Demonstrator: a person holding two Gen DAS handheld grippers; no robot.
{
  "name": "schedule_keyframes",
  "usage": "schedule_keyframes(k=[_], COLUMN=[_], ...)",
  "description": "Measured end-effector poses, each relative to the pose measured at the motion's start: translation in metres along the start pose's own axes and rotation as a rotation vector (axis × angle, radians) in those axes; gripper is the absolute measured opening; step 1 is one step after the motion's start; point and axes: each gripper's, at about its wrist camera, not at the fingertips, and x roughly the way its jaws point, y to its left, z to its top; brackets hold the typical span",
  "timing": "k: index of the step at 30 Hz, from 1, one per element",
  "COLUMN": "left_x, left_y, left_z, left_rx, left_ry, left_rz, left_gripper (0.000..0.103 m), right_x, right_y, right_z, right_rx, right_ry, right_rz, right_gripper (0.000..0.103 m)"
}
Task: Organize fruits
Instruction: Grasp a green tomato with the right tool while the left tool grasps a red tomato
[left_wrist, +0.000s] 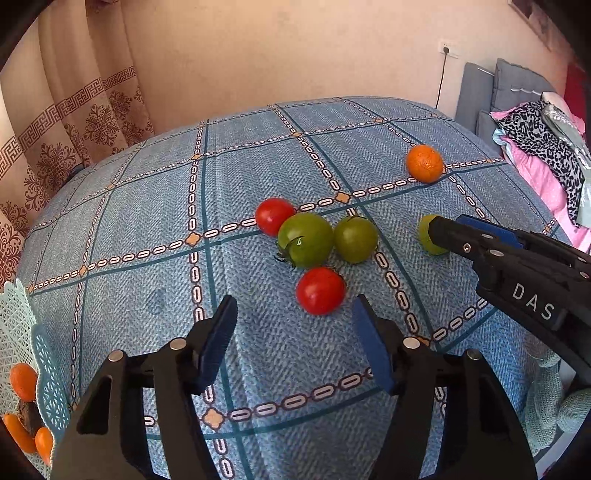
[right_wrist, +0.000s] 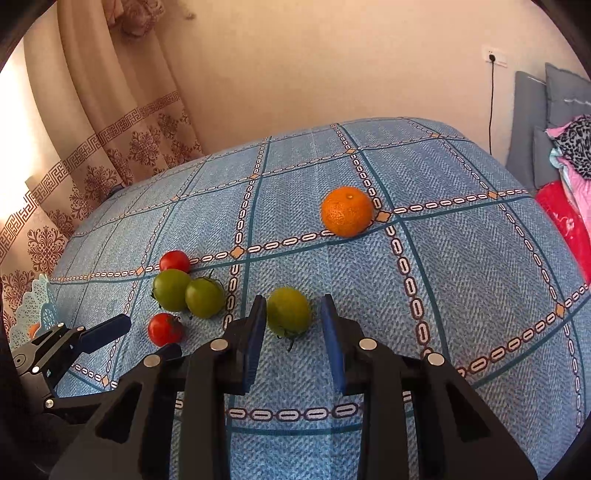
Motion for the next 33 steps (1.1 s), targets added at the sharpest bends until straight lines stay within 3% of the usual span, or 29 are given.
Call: schedule_keyframes(k=[4, 6, 9, 14, 28, 33], left_x=[0.006, 0.009, 0.011, 0.009, -0.032, -0.045], left_y=[-0.004, -0.007, -0.006, 0.002, 0.01, 0.004], left_z=[0.006, 0.007, 0.007, 0.003, 0.005, 0.005], left_rx=[-0.003, -0.007, -0.031, -0.058, -0.041, -0.013], left_ry=[0.001, 0.005, -0.004, -0.015, -0.11, -0.146], left_rz=[-0.027, -0.044, -0.061, -0.08, -0.012, 0.001], left_gripper=[0.054, 0.039, 0.028, 0.028, 0.028, 0.028], right_x=[-0.001, 0.0, -0.001, 0.003, 0.019, 0.018], right_y=[-0.004, -0.004, -0.007, -0.005, 0.006, 0.006], right_z=[0.0, -0.001, -0.003, -0.004, -0.004, -0.005], right_rx=[0.003, 0.0, 0.0, -0.004, -0.063, -0.064], right_ry=[-0.007, -0.006, -0.007, 0.004, 0.052, 0.045], right_rz=[0.002, 0.006, 0.014, 0.03, 0.023, 0.025], right_gripper=[0.031, 0.031, 0.031, 0.032, 0.032, 0.028])
